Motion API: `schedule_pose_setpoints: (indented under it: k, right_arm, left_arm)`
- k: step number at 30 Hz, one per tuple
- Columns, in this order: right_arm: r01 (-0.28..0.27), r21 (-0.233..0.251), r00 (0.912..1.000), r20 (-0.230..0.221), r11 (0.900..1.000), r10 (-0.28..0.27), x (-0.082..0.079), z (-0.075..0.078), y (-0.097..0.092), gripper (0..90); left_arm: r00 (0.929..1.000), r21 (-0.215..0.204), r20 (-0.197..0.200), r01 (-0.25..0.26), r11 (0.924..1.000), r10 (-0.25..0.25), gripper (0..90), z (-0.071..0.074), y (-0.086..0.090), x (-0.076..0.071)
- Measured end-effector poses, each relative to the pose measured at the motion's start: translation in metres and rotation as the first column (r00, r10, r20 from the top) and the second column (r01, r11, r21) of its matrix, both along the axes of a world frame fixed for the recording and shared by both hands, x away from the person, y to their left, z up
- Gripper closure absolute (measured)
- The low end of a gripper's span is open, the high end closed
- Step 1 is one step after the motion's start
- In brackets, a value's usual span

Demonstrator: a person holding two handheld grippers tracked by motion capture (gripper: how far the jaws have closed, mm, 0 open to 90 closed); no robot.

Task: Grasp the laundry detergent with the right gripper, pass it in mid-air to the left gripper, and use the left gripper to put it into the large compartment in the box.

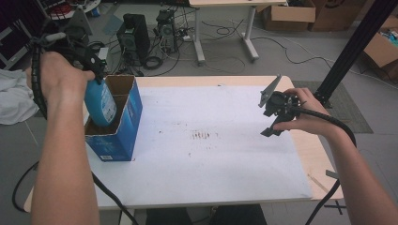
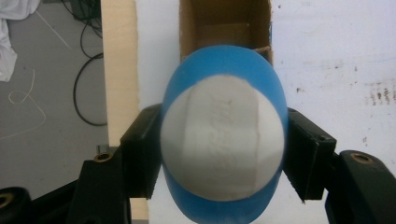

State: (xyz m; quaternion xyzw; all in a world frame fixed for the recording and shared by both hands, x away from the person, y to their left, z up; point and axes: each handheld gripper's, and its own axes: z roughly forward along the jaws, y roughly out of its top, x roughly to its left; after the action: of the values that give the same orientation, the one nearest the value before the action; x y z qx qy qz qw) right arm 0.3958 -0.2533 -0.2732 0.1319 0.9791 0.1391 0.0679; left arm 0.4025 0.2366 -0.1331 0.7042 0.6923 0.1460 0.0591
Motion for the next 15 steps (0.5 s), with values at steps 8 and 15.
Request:
schedule_pose_setpoints:
  k: [8, 15]
  right_arm:
    - [-0.003, -0.007, 1.0000, -0.003, 1.0000, 0.003, -0.001, -0.001, 0.002, 22.3]
    - [-0.005, -0.008, 1.0000, -0.005, 1.0000, 0.005, -0.002, -0.003, 0.003, 22.3]
  left_arm:
    - [0.9997, 0.003, -0.026, 0.003, 1.0000, -0.003, 38.8, -0.030, -0.001, 0.005]
    - [0.9988, 0.007, -0.049, 0.002, 1.0000, -0.001, 38.8, -0.056, -0.001, 0.008]
